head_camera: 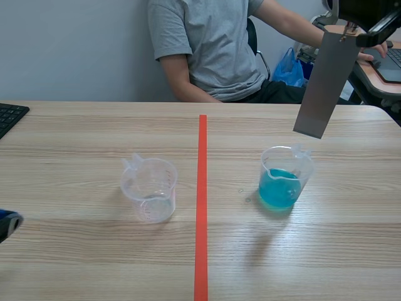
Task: Do the redox reaction experiment.
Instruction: 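Lower the plate into the blue solution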
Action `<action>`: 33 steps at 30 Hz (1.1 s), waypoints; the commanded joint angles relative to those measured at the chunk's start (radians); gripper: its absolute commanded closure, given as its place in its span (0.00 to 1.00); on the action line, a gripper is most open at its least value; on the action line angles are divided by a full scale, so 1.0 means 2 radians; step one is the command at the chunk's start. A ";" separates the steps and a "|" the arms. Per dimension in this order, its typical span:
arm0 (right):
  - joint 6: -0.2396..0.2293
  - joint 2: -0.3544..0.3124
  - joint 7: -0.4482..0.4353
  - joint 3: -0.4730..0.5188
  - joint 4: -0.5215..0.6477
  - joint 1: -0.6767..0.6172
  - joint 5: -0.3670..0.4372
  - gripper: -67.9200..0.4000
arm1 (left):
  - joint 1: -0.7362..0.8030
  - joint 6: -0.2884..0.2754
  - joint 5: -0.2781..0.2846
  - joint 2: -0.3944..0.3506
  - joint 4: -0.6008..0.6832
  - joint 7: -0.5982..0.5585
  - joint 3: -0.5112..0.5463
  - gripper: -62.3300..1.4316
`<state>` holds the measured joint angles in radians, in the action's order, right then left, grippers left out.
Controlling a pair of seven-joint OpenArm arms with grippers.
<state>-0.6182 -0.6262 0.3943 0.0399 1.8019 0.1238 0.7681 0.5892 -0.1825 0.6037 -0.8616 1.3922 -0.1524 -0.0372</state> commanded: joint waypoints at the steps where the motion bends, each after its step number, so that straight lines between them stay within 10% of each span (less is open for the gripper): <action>1: 0.002 -0.005 -0.007 0.005 0.005 0.013 0.006 0.98 | 0.016 0.008 0.003 0.020 0.002 -0.021 0.018 0.90; 16: 0.002 0.022 0.005 0.002 0.004 0.013 -0.002 0.98 | 0.138 0.054 0.003 0.126 -0.003 -0.038 0.087 0.90; 33: -0.002 0.059 0.003 -0.011 -0.020 0.013 -0.036 0.98 | 0.139 0.059 0.003 0.134 -0.003 -0.029 0.087 0.90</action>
<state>-0.6220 -0.5045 0.4202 0.0162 1.7664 0.1238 0.6941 0.8692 -0.0628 0.6041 -0.5877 1.3781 -0.2058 0.1375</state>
